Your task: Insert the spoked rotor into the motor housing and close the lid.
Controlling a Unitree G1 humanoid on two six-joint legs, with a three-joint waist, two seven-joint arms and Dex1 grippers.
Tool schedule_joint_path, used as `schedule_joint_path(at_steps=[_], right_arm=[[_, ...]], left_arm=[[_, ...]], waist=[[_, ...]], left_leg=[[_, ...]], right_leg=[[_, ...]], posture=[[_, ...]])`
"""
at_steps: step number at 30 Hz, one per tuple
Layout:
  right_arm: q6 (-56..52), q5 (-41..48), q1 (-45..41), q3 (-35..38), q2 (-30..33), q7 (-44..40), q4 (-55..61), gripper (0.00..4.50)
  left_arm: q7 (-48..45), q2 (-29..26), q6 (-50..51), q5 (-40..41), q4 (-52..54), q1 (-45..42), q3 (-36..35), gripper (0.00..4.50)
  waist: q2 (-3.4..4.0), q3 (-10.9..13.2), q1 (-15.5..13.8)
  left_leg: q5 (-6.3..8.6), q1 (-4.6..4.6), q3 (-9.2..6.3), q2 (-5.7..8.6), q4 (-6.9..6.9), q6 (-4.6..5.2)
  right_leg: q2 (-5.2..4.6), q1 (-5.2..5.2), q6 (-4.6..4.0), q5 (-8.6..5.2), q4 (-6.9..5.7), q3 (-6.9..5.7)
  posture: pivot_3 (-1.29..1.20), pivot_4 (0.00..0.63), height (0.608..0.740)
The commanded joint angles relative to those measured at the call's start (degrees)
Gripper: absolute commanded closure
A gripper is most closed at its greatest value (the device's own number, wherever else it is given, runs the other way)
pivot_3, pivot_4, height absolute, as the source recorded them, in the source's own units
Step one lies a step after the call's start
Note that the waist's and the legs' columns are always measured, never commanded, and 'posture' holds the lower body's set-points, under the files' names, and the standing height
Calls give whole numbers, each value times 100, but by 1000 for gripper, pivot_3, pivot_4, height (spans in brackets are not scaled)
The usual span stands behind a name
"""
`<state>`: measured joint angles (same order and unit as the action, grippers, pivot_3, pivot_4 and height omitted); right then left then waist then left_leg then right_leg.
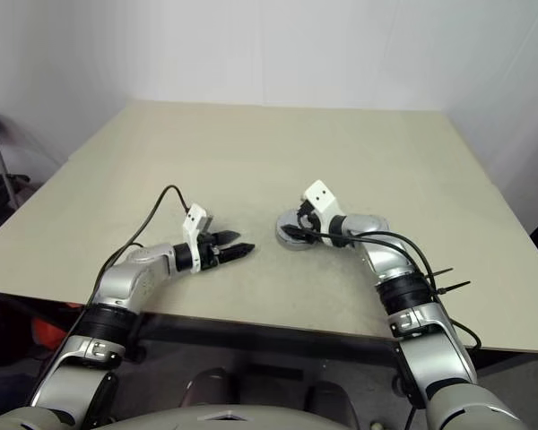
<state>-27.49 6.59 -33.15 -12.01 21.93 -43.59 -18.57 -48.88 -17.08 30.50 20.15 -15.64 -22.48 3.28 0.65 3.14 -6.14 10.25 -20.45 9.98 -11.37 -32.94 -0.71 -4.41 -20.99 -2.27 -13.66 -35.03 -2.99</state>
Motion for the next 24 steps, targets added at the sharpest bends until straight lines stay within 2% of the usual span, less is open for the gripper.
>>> schedule_joint_path(at_steps=[1, 4, 6, 12, 24], right_arm=[[-203, 90, 38, 227, -1, 60, -123, 1462], [-114, 327, 91, 379, -73, -66, 122, 1462], [-99, 412, 136, 383, -74, -175, 298, 1462], [-16, 253, 35, 337, -124, 18, 91, 1462], [247, -136, 91, 44, -110, 166, -284, 1462]], left_arm=[[16, 5, -49, 48, 186, -46, -44, 695], [34, 1, -50, 56, 194, -25, -60, 695], [42, -2, -53, 53, 192, -17, -59, 695], [52, -5, -65, 55, 181, -32, -66, 695], [71, -58, -88, 48, 152, -54, -117, 695]], waist=[[0, 0, 0], [0, 0, 4], [0, 0, 10], [0, 0, 53], [0, 0, 64]], left_leg=[[0, 0, 0, 0, 0, 0], [0, -7, 0, 0, 1, 0], [0, -17, 0, 0, 6, 1], [-11, -49, 1, -3, 25, -18], [-6, -22, 1, -4, 21, -10]], right_leg=[[0, 0, 2, -1, 0, 0], [0, -6, 13, -8, 3, 0], [0, -16, -10, 6, 6, 0], [6, -55, -19, 11, 10, -2], [5, -29, -17, 11, 9, -2]], posture=[[0, 0, 740], [0, 0, 740], [0, 0, 740], [0, 0, 740], [0, 0, 740]])
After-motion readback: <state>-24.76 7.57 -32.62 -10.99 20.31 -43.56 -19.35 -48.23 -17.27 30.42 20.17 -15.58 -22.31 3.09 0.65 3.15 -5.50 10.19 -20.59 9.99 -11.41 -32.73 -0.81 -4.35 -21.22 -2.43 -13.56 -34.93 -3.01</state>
